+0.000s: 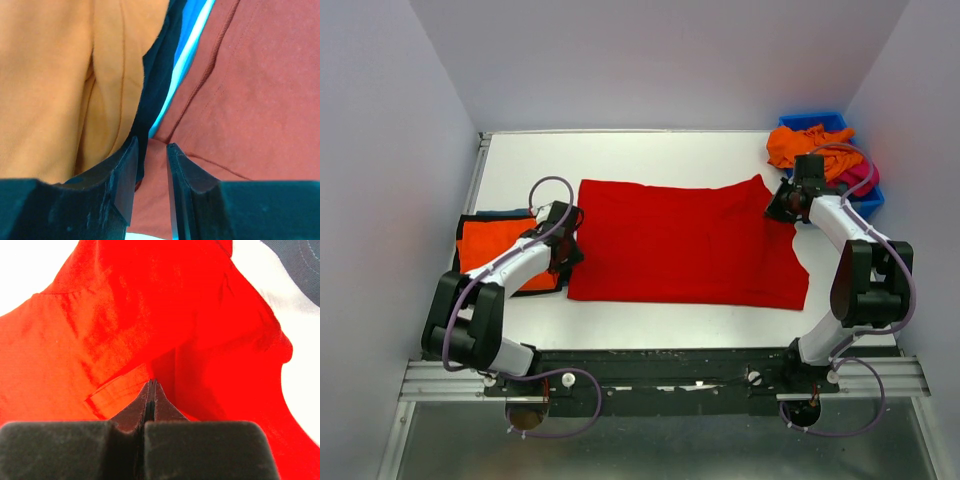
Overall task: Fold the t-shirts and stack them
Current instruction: Fold the flattened tshirt in 1/3 of the way
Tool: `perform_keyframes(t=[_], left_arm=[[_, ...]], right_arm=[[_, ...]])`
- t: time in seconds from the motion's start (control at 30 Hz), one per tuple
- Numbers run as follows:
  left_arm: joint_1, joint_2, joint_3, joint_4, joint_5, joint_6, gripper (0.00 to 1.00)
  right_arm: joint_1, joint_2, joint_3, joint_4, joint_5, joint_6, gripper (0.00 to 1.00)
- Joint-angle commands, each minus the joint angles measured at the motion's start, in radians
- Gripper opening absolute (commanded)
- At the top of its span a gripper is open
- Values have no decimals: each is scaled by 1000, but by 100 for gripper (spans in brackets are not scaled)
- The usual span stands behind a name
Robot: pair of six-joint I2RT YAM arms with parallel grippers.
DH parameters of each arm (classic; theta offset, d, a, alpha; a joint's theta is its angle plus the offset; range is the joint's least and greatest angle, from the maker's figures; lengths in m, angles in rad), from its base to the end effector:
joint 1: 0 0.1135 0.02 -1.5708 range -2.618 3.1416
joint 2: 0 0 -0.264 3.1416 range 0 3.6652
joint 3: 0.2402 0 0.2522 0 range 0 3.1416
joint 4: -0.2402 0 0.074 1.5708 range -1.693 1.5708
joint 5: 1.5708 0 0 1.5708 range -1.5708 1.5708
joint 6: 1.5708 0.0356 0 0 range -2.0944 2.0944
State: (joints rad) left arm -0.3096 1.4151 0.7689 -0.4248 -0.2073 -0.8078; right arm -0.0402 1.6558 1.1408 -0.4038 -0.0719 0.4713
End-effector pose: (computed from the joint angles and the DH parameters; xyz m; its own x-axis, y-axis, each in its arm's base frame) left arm 0.2527 -0.0731 0.1792 -0.7253 -0.5106 -0.4618 -0.4631 0.8582 -0.2215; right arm 0.3514 -0.0116 0.2211 -0.7092 0.4818 -0.5147 0.3575 0.8750 0.3264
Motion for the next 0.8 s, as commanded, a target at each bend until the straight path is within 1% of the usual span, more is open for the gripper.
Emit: perform_keyframes(t=[0.0,0.47,0.77], left_arm=[[-11,48,52,-9,19,27,39],[-82,134,132,-43,-1,111,40],[-88,162,135,-107,-75,68,44]], right_arm=[[2,-19,-18,34,-9,1,1],[2,-13,-23,46,-42,7,1],[2,-21,-29,46,-45,6,1]])
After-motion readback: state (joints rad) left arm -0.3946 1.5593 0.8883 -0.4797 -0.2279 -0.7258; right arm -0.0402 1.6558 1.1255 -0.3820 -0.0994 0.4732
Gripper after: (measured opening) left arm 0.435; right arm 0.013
